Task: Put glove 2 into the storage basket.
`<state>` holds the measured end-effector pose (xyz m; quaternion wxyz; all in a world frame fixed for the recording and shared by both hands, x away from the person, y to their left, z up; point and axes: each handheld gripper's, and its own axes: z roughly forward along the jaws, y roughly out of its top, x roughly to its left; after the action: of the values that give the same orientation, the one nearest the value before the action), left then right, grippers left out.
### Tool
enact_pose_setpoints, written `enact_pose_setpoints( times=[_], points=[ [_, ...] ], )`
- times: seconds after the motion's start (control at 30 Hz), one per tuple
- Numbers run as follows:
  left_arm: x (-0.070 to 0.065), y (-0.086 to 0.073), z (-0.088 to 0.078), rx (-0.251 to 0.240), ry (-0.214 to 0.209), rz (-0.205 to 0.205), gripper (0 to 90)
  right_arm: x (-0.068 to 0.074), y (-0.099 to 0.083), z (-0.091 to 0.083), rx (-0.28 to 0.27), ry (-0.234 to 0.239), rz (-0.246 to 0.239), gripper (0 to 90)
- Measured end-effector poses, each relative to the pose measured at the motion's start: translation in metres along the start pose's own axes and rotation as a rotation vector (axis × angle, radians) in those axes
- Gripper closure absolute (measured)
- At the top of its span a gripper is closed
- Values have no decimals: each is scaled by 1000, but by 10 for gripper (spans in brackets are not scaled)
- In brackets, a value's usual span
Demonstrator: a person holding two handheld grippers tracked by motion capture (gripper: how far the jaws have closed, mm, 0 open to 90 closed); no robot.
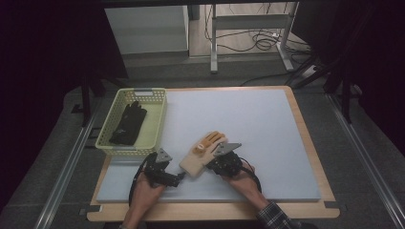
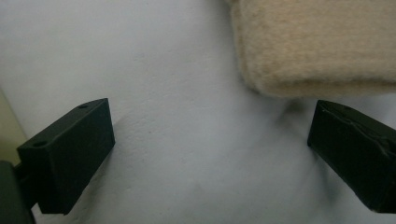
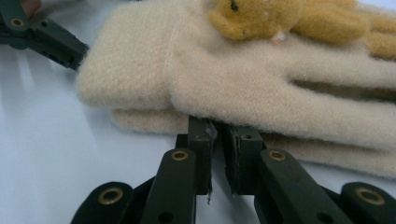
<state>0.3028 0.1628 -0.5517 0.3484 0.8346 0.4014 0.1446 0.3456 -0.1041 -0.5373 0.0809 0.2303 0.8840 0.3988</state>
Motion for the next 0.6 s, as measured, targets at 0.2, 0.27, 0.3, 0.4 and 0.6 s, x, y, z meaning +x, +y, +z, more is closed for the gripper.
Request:
enact_pose_setpoints(
  times=[0.2,0.27,0.3,0.4,0.6],
  points=[
    [0,0,0,0,0,0,11,0,-1,-3,8,5,-5,734],
    [0,0,0,0,0,-1,11,0,-1,-6,10,-4,-14,711],
    [0,0,0,-1,0,0,11,0,-1,-8,9,-5,-11,705],
    [0,0,0,0,0,0,12,-1,-2,-15,-3,-13,-5,678],
    [0,0,0,-3,0,-3,12,-7,-4,-32,-9,-34,-1,615]
  ],
)
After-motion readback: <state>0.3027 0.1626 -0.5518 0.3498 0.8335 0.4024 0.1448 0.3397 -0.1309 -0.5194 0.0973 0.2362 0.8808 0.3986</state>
